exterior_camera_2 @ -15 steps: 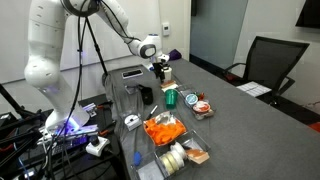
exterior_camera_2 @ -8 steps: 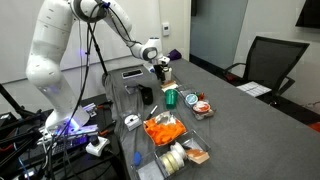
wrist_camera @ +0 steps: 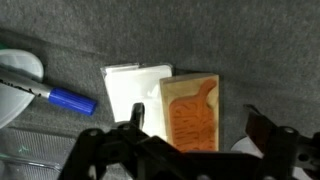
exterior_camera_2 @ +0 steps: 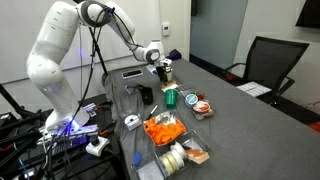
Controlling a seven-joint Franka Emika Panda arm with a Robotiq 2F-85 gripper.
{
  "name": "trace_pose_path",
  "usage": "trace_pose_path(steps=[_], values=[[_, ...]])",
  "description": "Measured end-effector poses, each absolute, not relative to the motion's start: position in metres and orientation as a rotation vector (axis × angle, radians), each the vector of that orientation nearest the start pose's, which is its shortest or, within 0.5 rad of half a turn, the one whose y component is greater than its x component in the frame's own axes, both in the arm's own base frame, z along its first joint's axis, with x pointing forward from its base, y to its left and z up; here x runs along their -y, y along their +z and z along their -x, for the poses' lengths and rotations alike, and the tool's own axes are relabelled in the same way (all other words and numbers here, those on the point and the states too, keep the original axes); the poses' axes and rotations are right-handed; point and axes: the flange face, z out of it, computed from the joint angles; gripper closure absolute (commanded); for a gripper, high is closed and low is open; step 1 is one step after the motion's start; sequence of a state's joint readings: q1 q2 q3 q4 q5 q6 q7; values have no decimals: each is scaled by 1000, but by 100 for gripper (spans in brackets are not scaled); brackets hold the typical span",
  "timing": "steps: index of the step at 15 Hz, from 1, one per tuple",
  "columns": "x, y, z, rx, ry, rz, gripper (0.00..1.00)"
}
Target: Pick up the brown rectangular brick from the table, push over the white paper cup, put the brown rectangular brick in the first empty compartment of clear storage container on the right
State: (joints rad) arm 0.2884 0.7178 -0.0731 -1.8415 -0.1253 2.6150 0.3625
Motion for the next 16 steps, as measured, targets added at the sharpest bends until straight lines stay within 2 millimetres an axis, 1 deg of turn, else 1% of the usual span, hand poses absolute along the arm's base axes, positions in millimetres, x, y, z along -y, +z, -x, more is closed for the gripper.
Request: trace_pose_path(steps=[2, 3, 4, 5, 9, 11, 13, 16], values=[[-143, 137, -631, -34, -131, 3235, 0], [-143, 135, -633, -35, -126, 3238, 25], [-143, 134, -634, -36, -119, 3241, 28], [-143, 133, -635, -37, -114, 3244, 33], [-141, 135, -638, -42, -103, 3251, 63], [-142, 137, -640, -42, -102, 3252, 75], [-142, 139, -642, -40, -98, 3256, 78], [-142, 139, -642, -33, -95, 3261, 78]])
